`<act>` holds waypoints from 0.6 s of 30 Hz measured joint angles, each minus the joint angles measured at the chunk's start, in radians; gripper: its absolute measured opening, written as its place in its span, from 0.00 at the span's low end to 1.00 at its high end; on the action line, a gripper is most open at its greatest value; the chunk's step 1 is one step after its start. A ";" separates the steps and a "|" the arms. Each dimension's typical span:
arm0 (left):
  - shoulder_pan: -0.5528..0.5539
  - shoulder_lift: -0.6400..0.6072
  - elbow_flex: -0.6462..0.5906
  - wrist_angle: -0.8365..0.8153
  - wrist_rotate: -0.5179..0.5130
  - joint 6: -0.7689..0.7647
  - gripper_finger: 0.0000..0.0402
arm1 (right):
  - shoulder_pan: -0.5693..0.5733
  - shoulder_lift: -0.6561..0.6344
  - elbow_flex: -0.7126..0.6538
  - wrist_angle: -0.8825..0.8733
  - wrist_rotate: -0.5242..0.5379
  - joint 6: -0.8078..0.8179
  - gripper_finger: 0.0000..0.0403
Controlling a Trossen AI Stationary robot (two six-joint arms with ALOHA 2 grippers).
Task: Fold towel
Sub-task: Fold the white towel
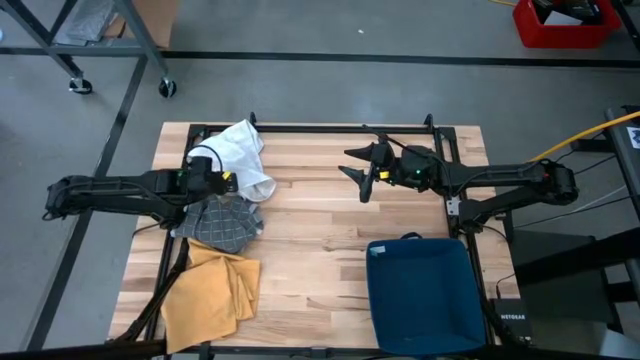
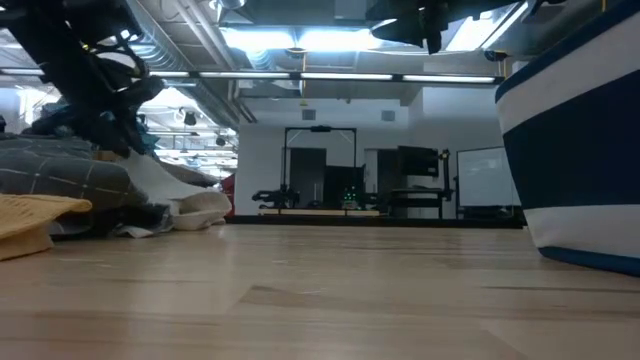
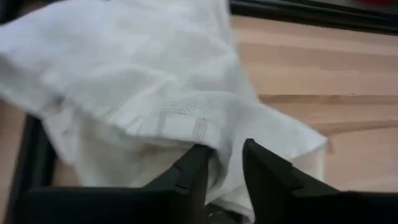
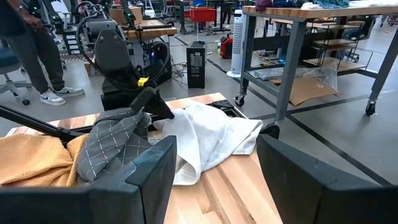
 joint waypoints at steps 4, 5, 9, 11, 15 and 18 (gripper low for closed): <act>-0.001 0.011 0.000 0.107 -0.001 0.095 0.04 | 0.000 0.001 0.000 -0.019 0.000 0.000 0.57; -0.001 0.011 0.000 0.130 0.000 0.112 0.02 | 0.000 0.006 0.000 -0.018 0.000 0.001 0.57; -0.001 0.010 0.000 0.217 0.000 0.153 0.02 | 0.001 0.051 0.001 0.004 -0.001 0.001 0.57; -0.001 0.010 0.000 0.264 0.000 0.165 0.01 | 0.001 0.086 0.001 0.020 -0.008 0.001 0.57; -0.001 0.010 0.000 0.352 0.000 0.168 0.01 | 0.001 0.169 0.001 0.089 -0.012 0.003 0.57; -0.001 0.010 0.000 0.411 0.000 0.168 0.01 | 0.001 0.236 0.001 0.165 -0.014 0.004 0.57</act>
